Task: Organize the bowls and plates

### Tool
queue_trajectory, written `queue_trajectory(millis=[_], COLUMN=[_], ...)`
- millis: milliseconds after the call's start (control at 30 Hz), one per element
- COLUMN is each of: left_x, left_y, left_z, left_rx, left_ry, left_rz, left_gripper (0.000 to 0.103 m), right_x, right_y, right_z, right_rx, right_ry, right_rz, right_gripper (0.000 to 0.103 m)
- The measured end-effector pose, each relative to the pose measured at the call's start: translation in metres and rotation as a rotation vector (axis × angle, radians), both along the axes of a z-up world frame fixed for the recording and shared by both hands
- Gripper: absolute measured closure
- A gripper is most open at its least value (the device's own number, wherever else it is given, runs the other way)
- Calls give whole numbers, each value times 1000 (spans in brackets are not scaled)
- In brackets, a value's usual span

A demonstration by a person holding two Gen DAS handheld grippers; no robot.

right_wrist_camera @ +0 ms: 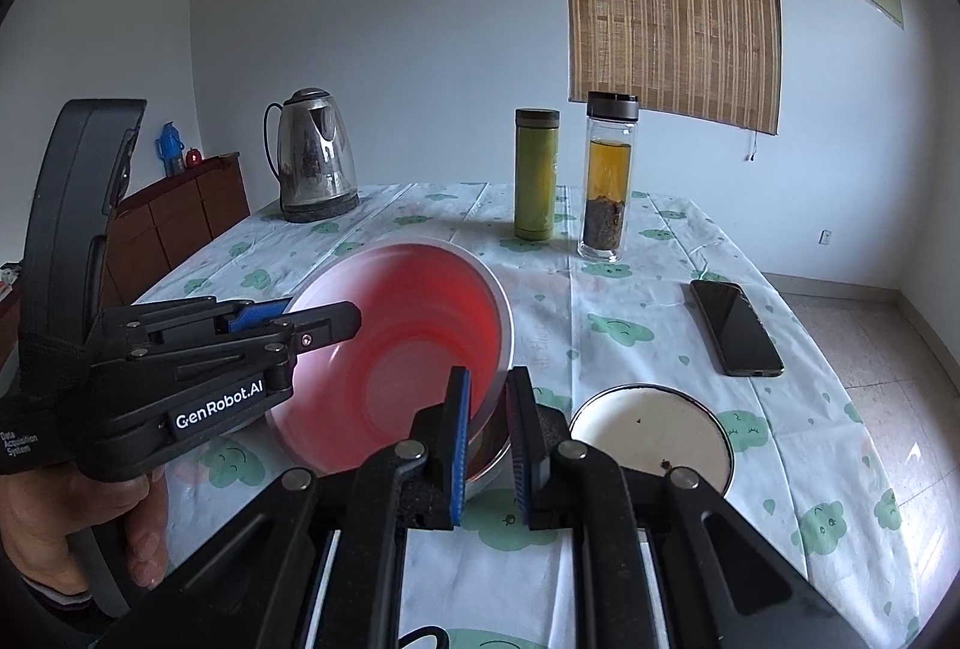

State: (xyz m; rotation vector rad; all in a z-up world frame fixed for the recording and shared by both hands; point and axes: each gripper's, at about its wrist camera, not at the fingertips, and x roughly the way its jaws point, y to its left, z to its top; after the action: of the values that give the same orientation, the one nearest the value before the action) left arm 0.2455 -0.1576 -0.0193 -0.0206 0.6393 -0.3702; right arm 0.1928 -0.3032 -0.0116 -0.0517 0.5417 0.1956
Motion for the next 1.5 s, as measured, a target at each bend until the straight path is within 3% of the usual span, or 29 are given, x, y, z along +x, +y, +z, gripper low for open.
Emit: queue_trajectory(millis=[833, 1500], left_x=[19, 20], left_y=[8, 7], left_z=[-27, -30], left_rx=[14, 23], left_ry=[88, 97], left_rz=[27, 25], left_gripper=[87, 87], right_x=[15, 23], right_y=[15, 14], right_z=[-14, -24], right_rx=[-45, -51], right_ry=[50, 79], right_rz=[-7, -17], right_gripper=[89, 89])
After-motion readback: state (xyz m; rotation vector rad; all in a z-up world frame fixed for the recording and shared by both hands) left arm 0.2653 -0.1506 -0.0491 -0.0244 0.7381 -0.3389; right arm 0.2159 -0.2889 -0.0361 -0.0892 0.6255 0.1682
